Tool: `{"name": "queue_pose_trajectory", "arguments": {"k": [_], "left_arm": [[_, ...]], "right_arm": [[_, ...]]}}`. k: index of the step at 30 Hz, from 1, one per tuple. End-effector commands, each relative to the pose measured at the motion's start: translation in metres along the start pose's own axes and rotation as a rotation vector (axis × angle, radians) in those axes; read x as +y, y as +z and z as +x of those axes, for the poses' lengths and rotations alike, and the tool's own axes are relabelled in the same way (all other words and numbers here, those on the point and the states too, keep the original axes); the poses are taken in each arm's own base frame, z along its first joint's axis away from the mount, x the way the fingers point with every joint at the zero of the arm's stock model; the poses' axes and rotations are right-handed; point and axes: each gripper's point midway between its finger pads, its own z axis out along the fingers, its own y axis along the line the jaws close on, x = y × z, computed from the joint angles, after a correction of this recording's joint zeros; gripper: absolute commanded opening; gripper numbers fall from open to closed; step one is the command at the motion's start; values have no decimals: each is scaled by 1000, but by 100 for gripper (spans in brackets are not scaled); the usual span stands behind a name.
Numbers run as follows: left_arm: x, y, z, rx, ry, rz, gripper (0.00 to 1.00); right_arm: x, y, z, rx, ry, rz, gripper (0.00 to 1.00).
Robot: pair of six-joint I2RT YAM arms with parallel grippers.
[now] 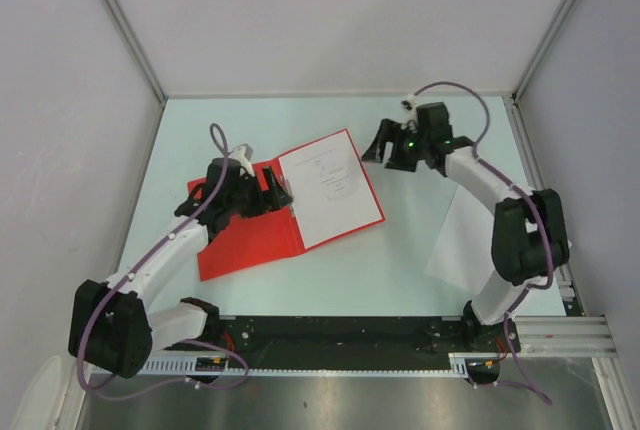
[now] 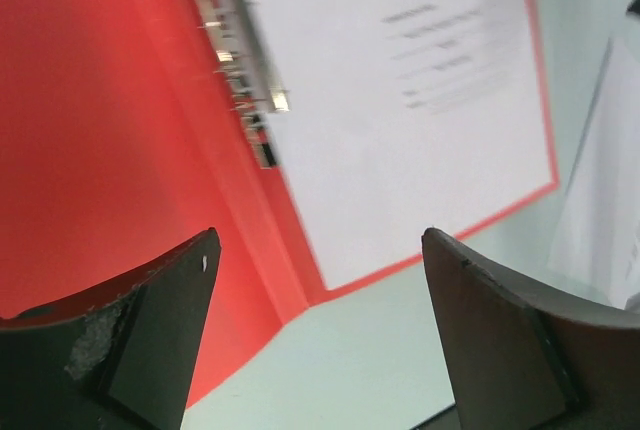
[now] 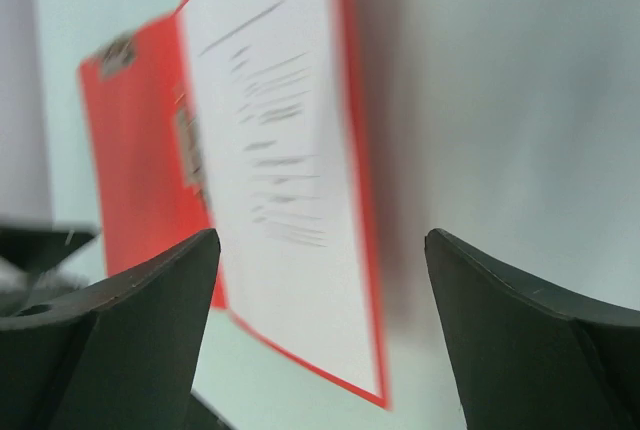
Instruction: Put the files into the folder
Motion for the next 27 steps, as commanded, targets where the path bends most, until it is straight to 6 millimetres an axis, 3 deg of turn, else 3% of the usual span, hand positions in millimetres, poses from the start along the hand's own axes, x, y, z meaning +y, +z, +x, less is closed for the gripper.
{"name": "queue_pose_trajectory", "arguments": {"k": [1, 2, 3, 5, 6, 8, 9, 11, 12, 13, 14, 15, 16, 18, 19, 21, 23, 24, 27], "left_arm": [[-111, -16, -17, -78, 146, 290, 89], [-126, -8, -9, -54, 147, 317, 88], [-167, -13, -1, -57, 193, 416, 88], [-201, -5, 15, -22, 221, 476, 88], [-237, 4, 27, 0, 250, 540, 87], [-267, 19, 48, 58, 267, 579, 85], [-295, 34, 69, 97, 296, 616, 85], [-320, 47, 87, 132, 318, 632, 84], [-347, 46, 93, 142, 327, 676, 84], [-346, 70, 115, 195, 330, 655, 84], [-350, 80, 123, 213, 322, 650, 84], [-367, 82, 127, 216, 320, 671, 83], [-358, 108, 150, 269, 319, 627, 83], [-375, 115, 162, 314, 281, 645, 81], [-366, 135, 183, 359, 263, 619, 81], [-373, 143, 196, 396, 190, 621, 80], [-365, 159, 210, 425, 169, 569, 80], [-369, 161, 208, 406, 170, 550, 80], [-354, 175, 211, 408, 175, 442, 81]], "right_arm": [[-84, -110, -55, -219, 175, 433, 92], [-118, -134, -47, -222, 274, 516, 94], [-132, -149, -41, -231, 336, 520, 94], [-148, -174, -15, -258, 439, 519, 94], [-172, -198, -11, -316, 495, 586, 94], [-186, -233, 2, -409, 499, 686, 94], [-210, -248, 25, -430, 568, 766, 93], [-225, -262, 41, -490, 638, 794, 93], [-231, -260, 60, -496, 680, 797, 93], [-241, -270, 65, -529, 713, 818, 94], [-247, -275, 69, -547, 722, 842, 97], [-254, -283, 75, -569, 723, 881, 97], [-266, -287, 87, -592, 754, 905, 98], [-273, -294, 96, -612, 774, 916, 98], [-280, -297, 104, -616, 791, 936, 98], [-282, -296, 107, -613, 797, 926, 98], [-289, -292, 113, -595, 834, 939, 99], [-291, -289, 116, -586, 845, 938, 98], [-307, -285, 125, -572, 859, 969, 99]]}}
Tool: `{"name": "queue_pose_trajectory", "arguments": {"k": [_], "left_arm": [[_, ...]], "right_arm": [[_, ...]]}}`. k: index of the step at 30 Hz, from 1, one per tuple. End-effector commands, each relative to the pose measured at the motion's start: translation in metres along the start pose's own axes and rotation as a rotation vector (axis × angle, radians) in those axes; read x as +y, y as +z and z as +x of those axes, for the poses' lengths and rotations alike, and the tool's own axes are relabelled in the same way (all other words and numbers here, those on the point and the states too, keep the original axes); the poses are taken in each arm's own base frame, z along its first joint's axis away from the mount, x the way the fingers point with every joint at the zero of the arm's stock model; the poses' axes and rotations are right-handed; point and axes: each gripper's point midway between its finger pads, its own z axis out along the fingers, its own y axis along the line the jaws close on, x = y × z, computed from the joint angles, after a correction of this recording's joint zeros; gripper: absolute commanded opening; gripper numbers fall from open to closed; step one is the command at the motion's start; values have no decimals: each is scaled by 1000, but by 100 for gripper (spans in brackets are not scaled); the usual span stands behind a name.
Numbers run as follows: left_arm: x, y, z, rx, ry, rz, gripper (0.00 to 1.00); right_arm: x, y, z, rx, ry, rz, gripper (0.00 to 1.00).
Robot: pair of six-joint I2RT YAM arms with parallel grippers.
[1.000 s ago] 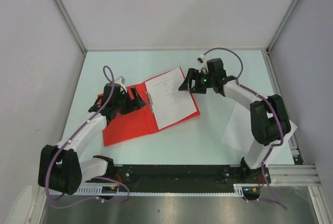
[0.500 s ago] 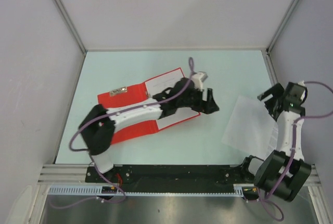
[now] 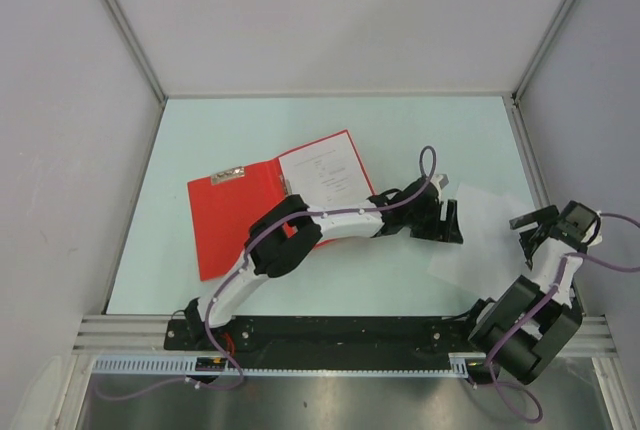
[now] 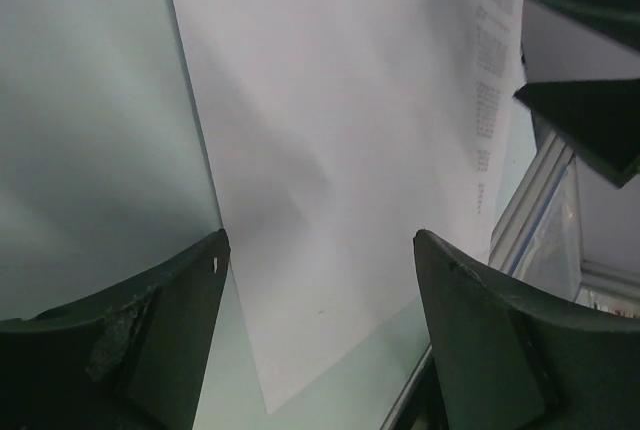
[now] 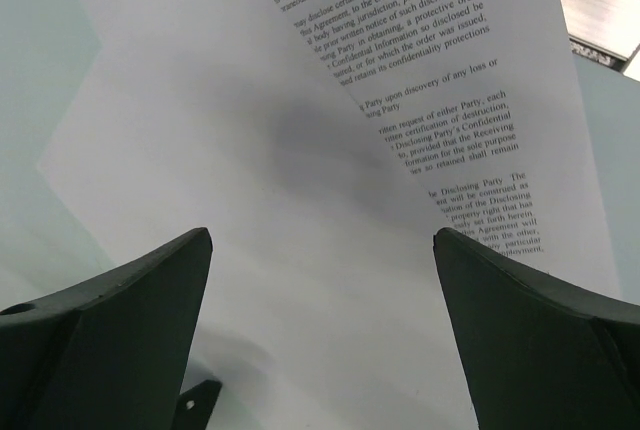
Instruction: Put the files into the folder
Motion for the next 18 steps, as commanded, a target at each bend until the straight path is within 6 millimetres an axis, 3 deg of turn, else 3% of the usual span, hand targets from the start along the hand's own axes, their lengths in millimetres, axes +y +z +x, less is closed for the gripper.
{"name": "queue_pose_trajectory", "arguments": {"k": [1, 6, 11, 18], "left_arm": [[-11, -3, -23, -56, -54, -72, 81], [23, -4, -18, -45, -115, -191, 82], [48, -7, -15, -4, -140, -232, 82], [52, -10, -22, 9, -95, -238, 81]], "right_arm": [[-7, 23, -10, -43, 3, 12, 99], [-4, 37, 6, 15, -74, 23, 99], [-1, 40, 8, 15, -101, 16, 99], [4, 48, 23, 71, -131, 2, 99]]}}
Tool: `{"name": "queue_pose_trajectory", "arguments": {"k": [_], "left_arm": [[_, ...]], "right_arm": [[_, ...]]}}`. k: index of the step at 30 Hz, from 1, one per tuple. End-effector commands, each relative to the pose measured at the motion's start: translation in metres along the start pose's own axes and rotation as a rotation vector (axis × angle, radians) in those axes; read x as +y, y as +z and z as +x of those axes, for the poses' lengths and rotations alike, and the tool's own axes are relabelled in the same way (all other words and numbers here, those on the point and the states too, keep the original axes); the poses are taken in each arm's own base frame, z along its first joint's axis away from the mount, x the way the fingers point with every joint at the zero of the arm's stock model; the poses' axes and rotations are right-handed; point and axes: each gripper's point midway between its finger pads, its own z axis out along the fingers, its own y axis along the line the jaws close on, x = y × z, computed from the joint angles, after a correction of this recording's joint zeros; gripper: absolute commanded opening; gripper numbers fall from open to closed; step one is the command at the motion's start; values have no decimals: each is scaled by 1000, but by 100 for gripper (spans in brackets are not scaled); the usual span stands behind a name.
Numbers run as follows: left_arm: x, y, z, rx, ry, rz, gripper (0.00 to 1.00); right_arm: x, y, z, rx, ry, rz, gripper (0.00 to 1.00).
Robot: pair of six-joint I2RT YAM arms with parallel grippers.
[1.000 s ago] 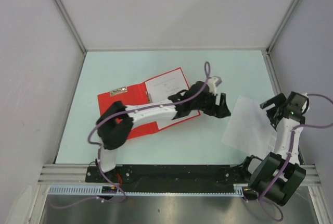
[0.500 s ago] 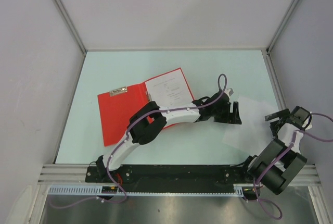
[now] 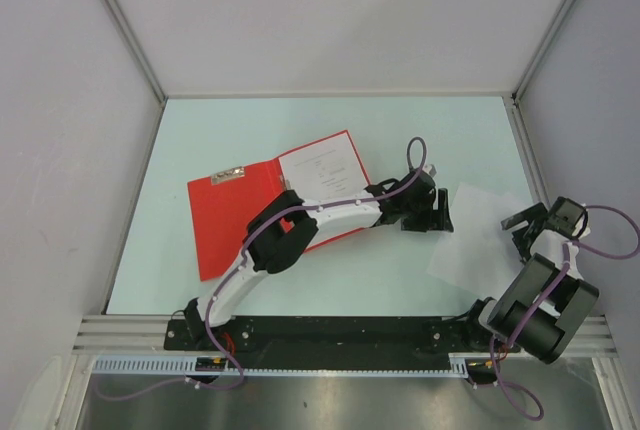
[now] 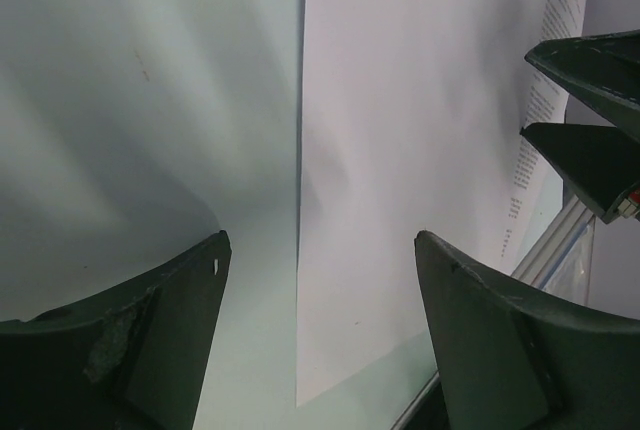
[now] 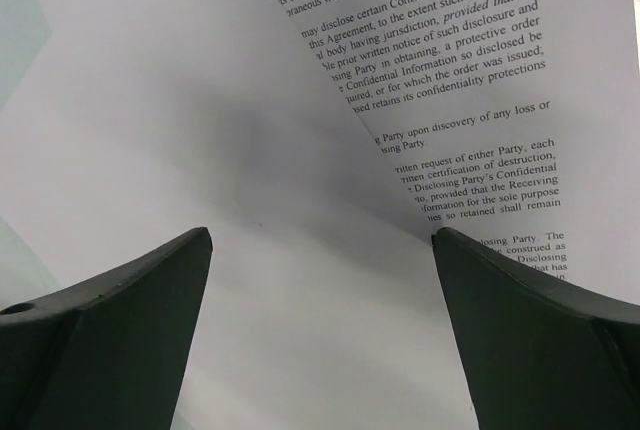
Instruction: Put the files into the folder
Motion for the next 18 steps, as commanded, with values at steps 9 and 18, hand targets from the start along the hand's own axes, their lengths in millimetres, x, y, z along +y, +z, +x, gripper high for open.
{"name": "queue_pose_trajectory", "arguments": {"k": [9, 18], "left_arm": [[-47, -53, -43, -80, 289, 22, 86], [-75, -25, 0, 31, 297, 157, 86]], "right_arm": [[65, 0, 71, 197, -69, -210, 99], [20, -16, -5, -53, 3, -35, 100]]}}
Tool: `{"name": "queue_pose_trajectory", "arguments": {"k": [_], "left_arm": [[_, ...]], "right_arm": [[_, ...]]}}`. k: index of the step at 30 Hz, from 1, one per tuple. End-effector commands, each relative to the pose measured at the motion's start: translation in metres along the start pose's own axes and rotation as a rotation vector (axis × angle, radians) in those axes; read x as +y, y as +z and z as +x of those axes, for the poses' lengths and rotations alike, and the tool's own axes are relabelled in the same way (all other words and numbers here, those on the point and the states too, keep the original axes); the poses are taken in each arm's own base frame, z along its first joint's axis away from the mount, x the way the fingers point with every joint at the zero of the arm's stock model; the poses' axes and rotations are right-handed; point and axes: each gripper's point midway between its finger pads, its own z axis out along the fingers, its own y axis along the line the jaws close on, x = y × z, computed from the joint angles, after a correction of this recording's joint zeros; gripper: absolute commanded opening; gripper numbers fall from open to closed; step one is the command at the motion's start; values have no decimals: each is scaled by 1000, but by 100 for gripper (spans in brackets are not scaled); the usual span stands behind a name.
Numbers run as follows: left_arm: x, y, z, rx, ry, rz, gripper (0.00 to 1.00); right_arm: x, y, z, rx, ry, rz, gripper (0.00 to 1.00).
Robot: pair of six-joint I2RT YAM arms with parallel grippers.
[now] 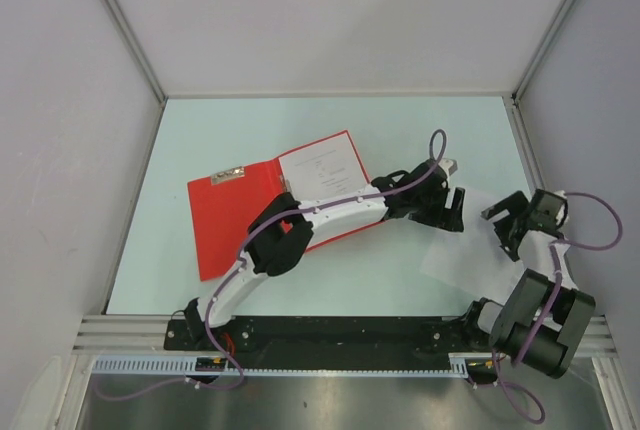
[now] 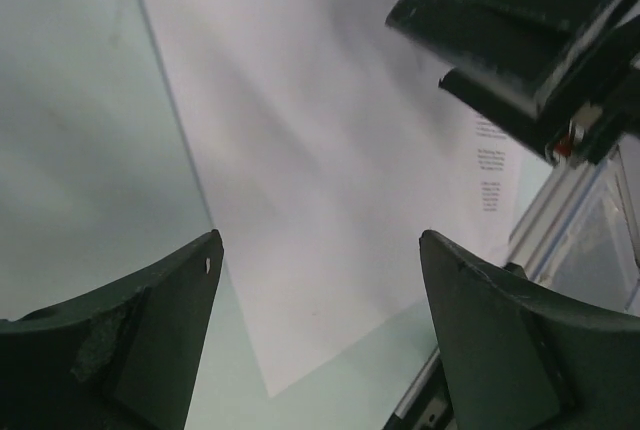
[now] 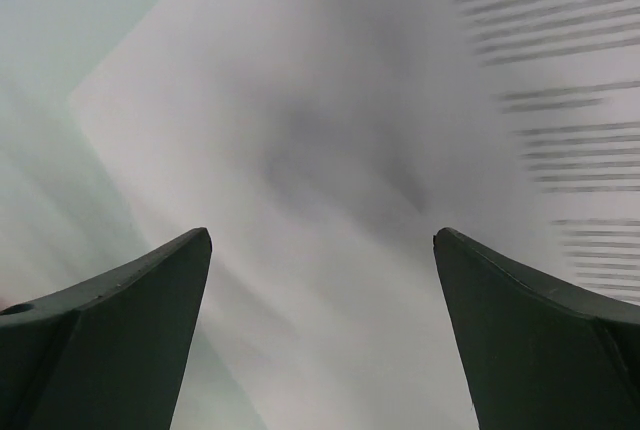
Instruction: Put the files into the folder
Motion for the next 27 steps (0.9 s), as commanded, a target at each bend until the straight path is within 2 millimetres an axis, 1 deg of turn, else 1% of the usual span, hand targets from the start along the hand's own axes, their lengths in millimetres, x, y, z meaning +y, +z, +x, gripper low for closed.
{"name": "queue_pose_trajectory", "arguments": {"k": [1, 2, 3, 5, 6, 9, 12, 14, 16, 17, 21, 23, 27], "left_arm": [[-45, -1, 4, 9, 53, 127, 86], [-52, -1, 2, 1, 60, 138, 86], [-53, 0, 3, 2, 66, 140, 86], [-56, 4, 3, -4, 66, 150, 87], [-56, 6, 4, -1, 55, 148, 87], [-40, 14, 4, -8, 18, 81, 87], [-16, 21, 11, 8, -49, 1, 86], [3, 27, 16, 25, -109, -37, 85], [13, 29, 18, 39, -146, -34, 84], [18, 31, 23, 50, -159, -40, 84], [22, 30, 26, 61, -159, -39, 84], [24, 31, 29, 68, -162, -40, 84], [28, 33, 34, 80, -168, -39, 84]], "right_arm": [[-55, -13, -41, -119, 100, 181, 100], [-62, -12, -43, -119, 108, 194, 100], [-71, -13, -46, -125, 108, 218, 100], [-75, -11, -47, -121, 101, 227, 100], [-77, -10, -44, -106, 105, 231, 100], [-75, -6, -40, -84, 104, 219, 100], [-72, -2, -35, -72, 76, 226, 100], [-66, 2, -27, -54, 51, 217, 100], [-60, 7, -19, -27, 34, 212, 100], [-59, 9, -15, -15, 26, 209, 100], [-47, 16, -1, 31, 16, 164, 100], [-40, 16, 2, 40, 14, 134, 99], [-23, 9, 3, 44, 4, 52, 99]]}}
